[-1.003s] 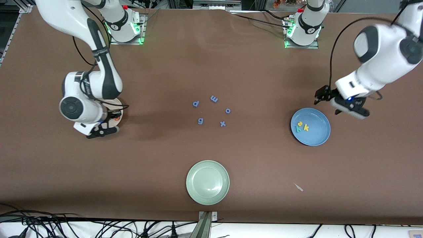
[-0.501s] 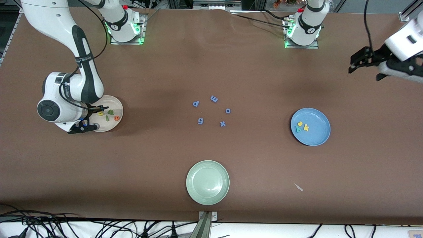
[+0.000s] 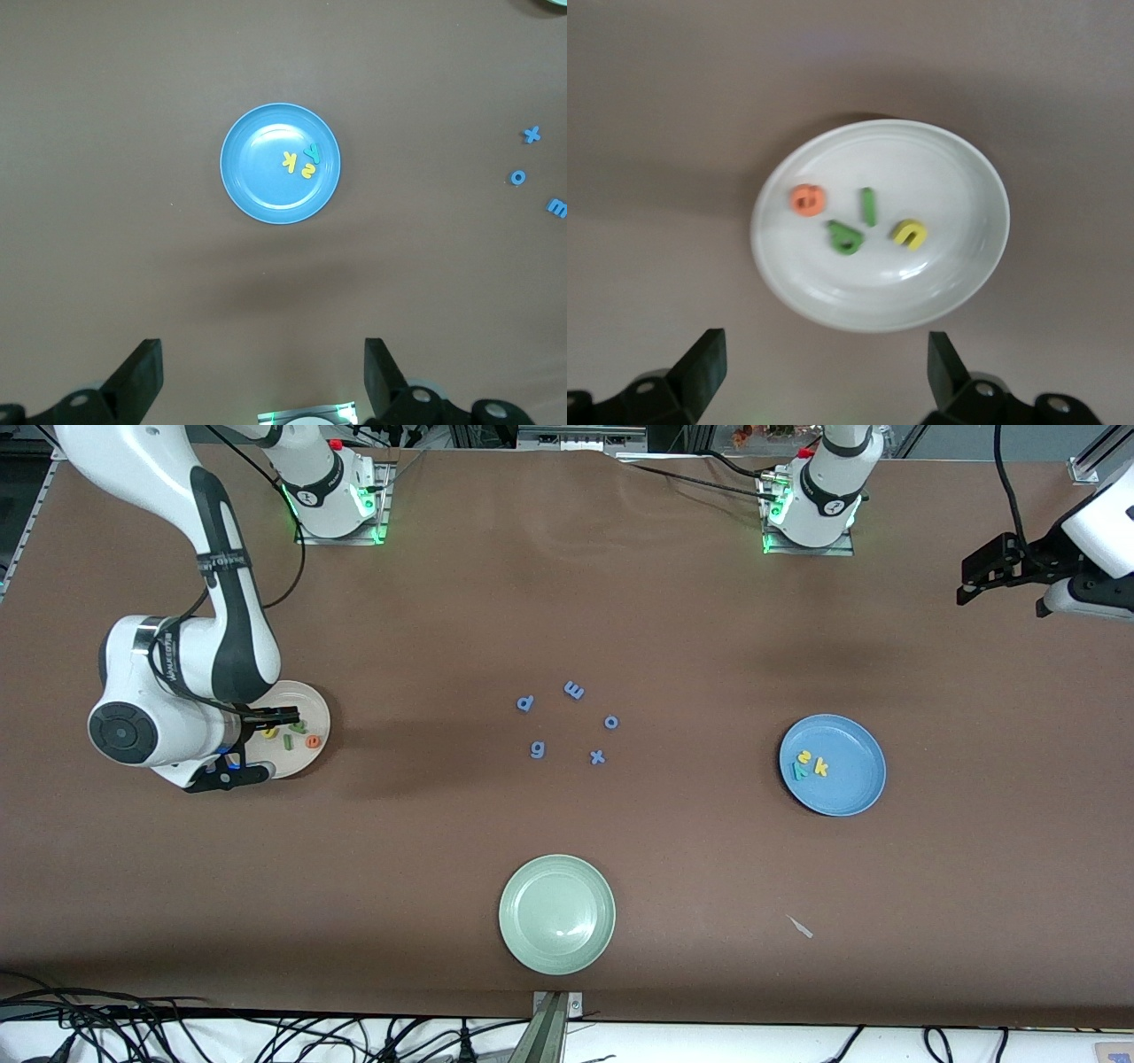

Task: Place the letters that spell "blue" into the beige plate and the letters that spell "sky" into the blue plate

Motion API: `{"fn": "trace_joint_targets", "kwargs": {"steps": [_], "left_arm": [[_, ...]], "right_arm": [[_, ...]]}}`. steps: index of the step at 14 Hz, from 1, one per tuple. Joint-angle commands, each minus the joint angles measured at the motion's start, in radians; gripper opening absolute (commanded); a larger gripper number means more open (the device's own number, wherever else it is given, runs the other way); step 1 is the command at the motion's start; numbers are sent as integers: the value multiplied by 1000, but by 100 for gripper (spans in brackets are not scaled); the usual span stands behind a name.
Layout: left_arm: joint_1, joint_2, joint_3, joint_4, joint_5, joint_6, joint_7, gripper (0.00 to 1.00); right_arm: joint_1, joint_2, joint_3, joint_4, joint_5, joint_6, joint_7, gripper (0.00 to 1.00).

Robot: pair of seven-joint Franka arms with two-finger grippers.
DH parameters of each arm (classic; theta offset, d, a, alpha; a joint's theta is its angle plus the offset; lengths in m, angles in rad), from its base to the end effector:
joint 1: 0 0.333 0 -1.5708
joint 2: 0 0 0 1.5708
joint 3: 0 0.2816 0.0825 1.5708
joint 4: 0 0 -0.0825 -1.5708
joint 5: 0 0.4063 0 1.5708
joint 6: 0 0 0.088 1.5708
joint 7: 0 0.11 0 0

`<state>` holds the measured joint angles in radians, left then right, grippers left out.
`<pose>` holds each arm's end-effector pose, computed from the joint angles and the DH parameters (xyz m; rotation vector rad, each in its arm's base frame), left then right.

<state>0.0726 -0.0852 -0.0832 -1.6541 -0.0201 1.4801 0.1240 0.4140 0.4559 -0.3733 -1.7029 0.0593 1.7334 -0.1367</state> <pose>0.5423 -0.0097 0.5863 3.1134 -0.2103 -0.1377 0.6171 0.0428 0.2733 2.9814 0.2371 -0.6032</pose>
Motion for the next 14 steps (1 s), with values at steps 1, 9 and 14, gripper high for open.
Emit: {"fn": "trace_joint_targets", "kwargs": {"steps": [1,9,14], "left_arm": [[-5,24,-7,53,29,-29,-24,100],[4,31,-4,57,23,-72,-26,100],[1,31,-4,59,29,-101,-23,100]], "right_arm": [[18,-2,8,126,8,-159,37,100],[-90,-247,159,105,-4,-240,138,100],[-230,-399,295,78,-105,-215,138,100]]}}
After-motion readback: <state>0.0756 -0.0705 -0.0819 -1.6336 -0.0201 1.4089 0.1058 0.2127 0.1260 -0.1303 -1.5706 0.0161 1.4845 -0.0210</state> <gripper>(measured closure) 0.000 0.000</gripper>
